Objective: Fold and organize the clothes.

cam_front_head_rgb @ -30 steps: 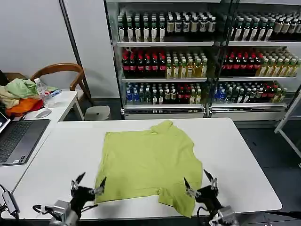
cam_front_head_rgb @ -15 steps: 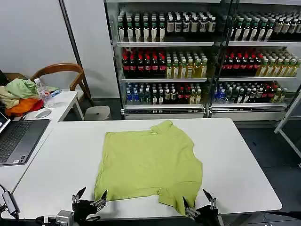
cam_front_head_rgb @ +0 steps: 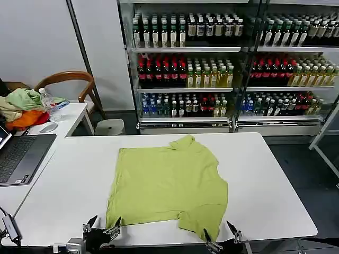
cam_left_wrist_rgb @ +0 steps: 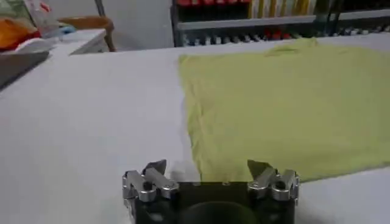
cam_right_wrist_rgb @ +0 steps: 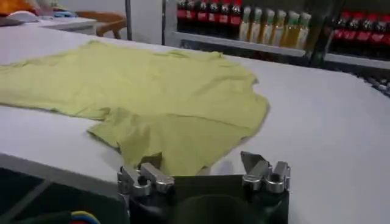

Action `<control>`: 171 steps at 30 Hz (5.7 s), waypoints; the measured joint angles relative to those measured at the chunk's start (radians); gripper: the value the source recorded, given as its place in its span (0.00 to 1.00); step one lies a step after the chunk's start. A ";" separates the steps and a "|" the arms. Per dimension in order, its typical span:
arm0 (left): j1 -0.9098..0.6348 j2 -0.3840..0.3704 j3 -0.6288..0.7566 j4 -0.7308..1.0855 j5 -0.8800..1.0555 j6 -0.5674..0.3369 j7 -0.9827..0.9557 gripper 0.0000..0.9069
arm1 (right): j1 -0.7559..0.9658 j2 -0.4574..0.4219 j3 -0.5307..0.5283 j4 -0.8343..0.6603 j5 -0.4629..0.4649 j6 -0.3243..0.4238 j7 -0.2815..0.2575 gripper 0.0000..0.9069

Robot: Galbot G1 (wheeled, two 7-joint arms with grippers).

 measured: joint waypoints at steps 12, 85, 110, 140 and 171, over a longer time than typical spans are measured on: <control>-0.007 0.002 0.019 0.020 -0.029 -0.001 -0.025 0.06 | 0.005 0.003 -0.022 -0.003 0.018 -0.008 -0.005 0.00; -0.020 0.092 -0.039 -0.032 -0.052 -0.112 0.100 0.06 | 0.124 -0.055 0.140 0.105 0.125 -0.107 -0.103 0.00; -0.264 0.111 0.004 0.194 -0.103 -0.142 0.212 0.06 | 0.443 -0.012 -0.017 -0.133 0.099 -0.143 -0.130 0.00; -0.368 0.101 0.066 0.317 -0.032 -0.126 0.253 1.00 | 0.527 0.020 -0.055 -0.284 0.048 -0.154 -0.124 1.00; -0.248 0.085 0.029 0.178 -0.049 -0.047 0.145 1.00 | 0.287 -0.008 0.113 -0.106 0.122 -0.157 -0.074 1.00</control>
